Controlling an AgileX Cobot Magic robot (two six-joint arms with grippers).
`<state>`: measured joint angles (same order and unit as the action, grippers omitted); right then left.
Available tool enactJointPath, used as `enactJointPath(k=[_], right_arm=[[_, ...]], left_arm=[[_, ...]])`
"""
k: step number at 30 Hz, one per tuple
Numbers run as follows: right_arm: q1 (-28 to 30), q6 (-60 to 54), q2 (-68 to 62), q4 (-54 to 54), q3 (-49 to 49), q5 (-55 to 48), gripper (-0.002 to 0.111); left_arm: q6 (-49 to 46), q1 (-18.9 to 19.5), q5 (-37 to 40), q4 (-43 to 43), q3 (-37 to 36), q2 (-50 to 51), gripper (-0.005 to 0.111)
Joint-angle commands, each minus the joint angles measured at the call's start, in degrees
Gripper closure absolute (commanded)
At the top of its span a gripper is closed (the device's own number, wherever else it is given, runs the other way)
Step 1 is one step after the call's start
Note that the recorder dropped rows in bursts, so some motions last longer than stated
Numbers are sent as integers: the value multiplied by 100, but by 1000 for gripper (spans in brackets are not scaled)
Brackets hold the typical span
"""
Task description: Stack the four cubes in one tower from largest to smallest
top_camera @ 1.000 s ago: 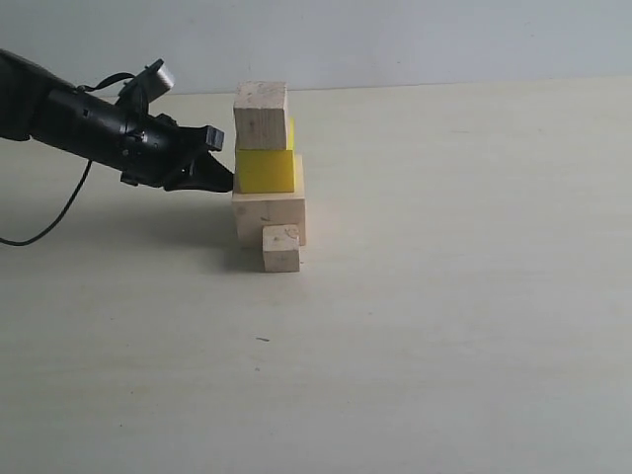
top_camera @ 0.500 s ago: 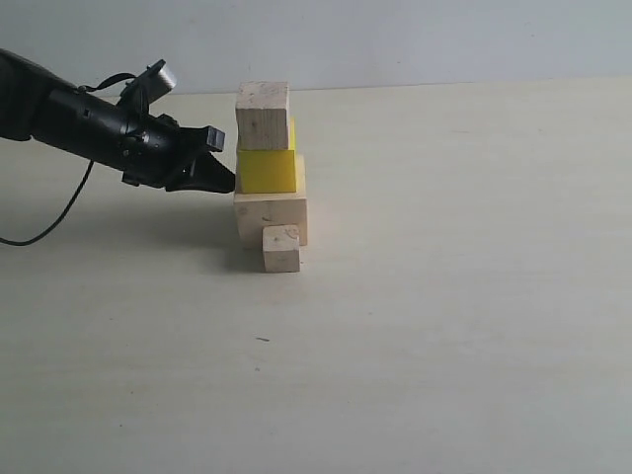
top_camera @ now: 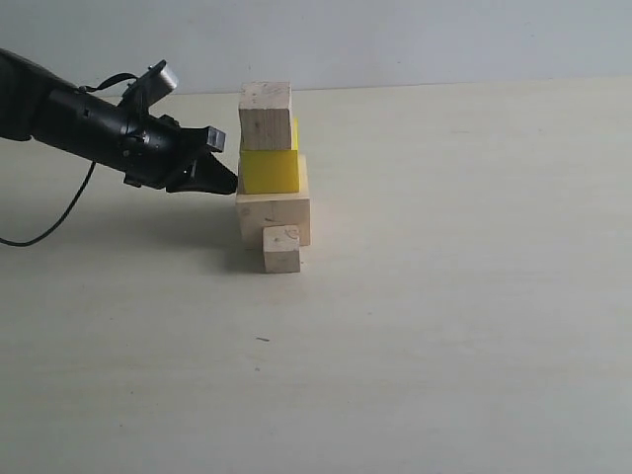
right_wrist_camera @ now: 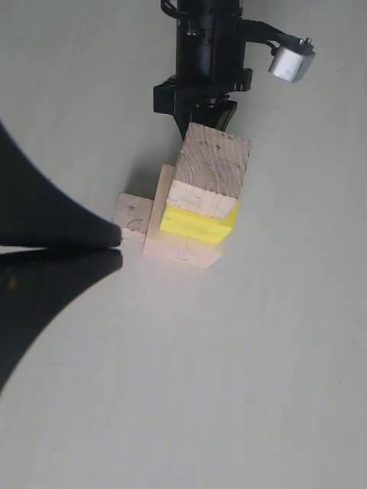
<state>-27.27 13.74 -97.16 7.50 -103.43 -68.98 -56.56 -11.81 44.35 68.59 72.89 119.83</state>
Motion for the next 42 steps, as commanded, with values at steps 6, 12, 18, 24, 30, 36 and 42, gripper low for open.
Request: enactJointPath(k=[6, 12, 18, 24, 30, 36, 42], right_arm=[[9, -8, 48, 0, 18, 32, 108], [9, -8, 48, 0, 18, 7, 108], [9, -8, 48, 0, 18, -4, 108], [9, 627, 127, -926, 18, 38, 108], [9, 614, 529, -1406, 18, 20, 108], [-6, 569, 1074, -1306, 699, 541, 108], [-6, 590, 2137, -1181, 2537, 2276, 108]], left_arm=[[-40, -263, -140, 94, -19, -13, 107], [-25, -272, -176, 94, -19, -13, 107], [-25, -272, -158, 94, -19, -13, 107], [-3, -272, -207, 94, -70, -203, 107], [-3, -192, -941, 83, -586, -873, 107], [-73, -136, -1243, 354, -1284, -1582, 107], [-1098, -147, -1534, 1686, -2451, -2380, 107]])
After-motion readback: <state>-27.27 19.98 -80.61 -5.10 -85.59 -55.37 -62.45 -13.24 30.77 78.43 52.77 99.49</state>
